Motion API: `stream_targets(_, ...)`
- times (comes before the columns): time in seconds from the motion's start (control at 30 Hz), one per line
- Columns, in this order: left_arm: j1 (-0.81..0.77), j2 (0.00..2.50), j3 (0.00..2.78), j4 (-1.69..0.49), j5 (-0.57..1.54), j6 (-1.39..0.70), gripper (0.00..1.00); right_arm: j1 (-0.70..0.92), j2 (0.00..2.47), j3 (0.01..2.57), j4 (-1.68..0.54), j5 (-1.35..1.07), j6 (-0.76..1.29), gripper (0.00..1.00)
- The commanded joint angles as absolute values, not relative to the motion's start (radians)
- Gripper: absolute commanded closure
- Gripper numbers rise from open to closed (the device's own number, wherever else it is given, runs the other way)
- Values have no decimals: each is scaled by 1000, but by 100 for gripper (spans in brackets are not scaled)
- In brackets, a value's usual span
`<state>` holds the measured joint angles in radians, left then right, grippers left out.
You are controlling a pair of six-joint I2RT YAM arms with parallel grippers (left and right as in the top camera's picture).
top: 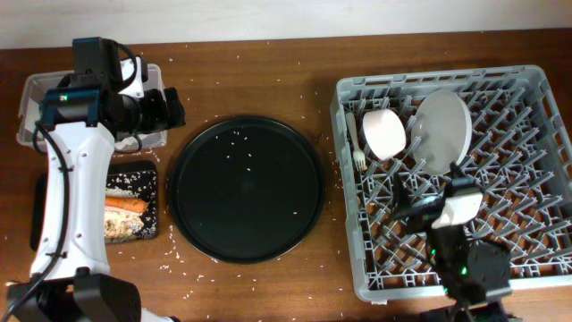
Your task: Sort waste into correct bins and load items into the dishwasher rack
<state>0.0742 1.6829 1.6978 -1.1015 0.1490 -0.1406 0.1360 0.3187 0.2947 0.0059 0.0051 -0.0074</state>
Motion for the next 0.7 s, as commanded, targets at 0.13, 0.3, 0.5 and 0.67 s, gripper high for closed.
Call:
stream_targets(0.13,75,1677,1696,-1100,149,-142,1,128,104,69,80,23,8,2)
stream_targets(0.3,75,1677,1696,-1100,149,-142,1,128,3,6,9,23,7,2)
stream_targets(0.5,75,1677,1696,-1100,149,-142,1,129,3,6,-82,14,-7,2)
stream_targets(0.67,75,1677,1696,-1100,149,-142,1,129,3,6,-82,11,-7,2)
